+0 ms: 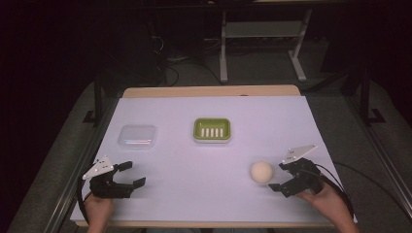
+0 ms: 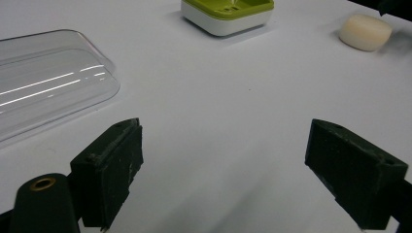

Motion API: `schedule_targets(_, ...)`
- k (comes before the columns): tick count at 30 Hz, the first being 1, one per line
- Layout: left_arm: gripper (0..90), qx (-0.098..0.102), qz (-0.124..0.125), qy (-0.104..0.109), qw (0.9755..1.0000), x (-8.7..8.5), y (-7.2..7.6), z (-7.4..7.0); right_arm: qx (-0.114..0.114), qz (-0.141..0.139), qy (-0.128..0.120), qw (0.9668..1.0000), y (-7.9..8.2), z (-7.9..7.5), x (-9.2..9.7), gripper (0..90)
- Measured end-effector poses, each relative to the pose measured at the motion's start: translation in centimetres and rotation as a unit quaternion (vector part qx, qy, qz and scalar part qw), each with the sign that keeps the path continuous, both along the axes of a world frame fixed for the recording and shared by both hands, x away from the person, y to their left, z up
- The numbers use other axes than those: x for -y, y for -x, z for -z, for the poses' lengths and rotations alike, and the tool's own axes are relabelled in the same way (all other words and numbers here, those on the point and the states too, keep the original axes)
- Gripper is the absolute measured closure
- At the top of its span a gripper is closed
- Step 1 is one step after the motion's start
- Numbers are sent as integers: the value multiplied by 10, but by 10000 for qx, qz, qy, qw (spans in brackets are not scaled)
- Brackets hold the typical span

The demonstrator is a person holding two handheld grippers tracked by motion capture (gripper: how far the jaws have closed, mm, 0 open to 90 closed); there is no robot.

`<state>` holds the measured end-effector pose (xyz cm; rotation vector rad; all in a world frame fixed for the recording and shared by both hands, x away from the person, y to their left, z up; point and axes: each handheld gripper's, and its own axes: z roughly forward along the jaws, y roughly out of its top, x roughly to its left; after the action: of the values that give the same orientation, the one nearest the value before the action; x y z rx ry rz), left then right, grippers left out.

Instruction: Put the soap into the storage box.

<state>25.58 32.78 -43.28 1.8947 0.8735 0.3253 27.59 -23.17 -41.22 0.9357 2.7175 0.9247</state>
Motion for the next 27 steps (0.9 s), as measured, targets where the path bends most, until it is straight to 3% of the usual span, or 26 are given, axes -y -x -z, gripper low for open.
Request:
schedule_targets(4, 131, 16, -20, 11, 10000, -1, 0, 0, -61, -44, 10, 10000, -6, -4, -9, 154)
schedule_targets(8, 132, -6, -30, 16, 10000, -3, 0, 0, -51, -73, 174, 9998, -12, -4, -17, 153)
schedule_targets(13, 132, -8, -25, 13, 10000, -3, 0, 0, -190, -83, 248, 9995, -23, 1, -27, 153)
schedule_targets(27, 132, 21, -62, 52, 10000, -3, 0, -1, -268, -220, 475, 9983, -36, 7, -45, 154)
